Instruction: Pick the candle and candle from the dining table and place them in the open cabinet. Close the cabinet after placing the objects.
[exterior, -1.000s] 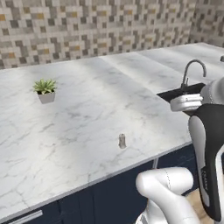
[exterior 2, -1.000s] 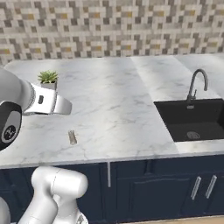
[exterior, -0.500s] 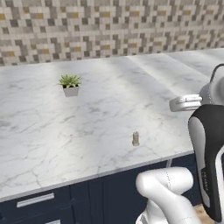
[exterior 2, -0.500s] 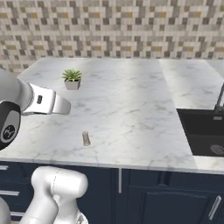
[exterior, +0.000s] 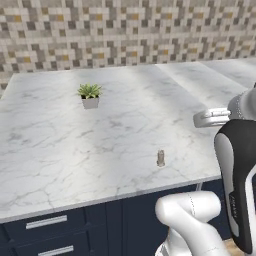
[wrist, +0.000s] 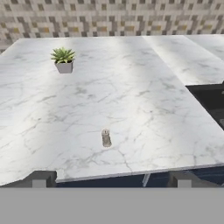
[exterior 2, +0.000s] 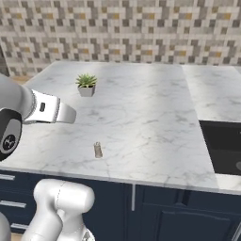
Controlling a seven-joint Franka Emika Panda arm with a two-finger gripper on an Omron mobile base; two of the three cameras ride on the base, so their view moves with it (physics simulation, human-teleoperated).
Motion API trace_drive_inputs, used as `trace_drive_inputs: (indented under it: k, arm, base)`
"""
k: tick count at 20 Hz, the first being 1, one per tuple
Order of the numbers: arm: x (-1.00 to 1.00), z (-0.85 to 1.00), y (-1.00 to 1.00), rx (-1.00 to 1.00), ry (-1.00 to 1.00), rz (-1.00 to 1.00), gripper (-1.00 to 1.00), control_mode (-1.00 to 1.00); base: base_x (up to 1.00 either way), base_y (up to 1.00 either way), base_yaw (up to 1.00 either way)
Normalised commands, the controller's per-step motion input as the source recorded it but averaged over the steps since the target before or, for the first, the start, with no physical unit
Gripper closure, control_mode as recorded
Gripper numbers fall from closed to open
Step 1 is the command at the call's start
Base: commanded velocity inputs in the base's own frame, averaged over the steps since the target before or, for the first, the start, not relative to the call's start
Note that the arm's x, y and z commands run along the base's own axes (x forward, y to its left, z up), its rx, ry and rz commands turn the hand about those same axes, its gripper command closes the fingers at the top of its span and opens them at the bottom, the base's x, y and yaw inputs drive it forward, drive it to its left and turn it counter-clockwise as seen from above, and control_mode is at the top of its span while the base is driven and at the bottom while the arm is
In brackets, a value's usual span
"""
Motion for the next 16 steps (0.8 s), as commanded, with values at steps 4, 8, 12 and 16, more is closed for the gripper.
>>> trace_drive_inputs:
  k: [4, 8, 12, 16]
  arm:
    - [0.0, 0.0, 0.0, 0.0, 0.0, 0.0, -1.0, 1.0]
    - [0.0, 0.0, 0.0, 0.0, 0.0, 0.0, -1.0, 1.0]
    - [0.0, 0.0, 0.0, 0.0, 0.0, 0.0, -1.0, -1.0]
    - [0.0, 0.0, 0.0, 0.0, 0.0, 0.0, -1.0, -1.0]
  base:
    - [0.22, 0.0, 0.19]
    - [0.03, 0.0, 0.06]
    - [0.0, 0.0, 0.0]
    - [0.0, 0.0, 0.0]
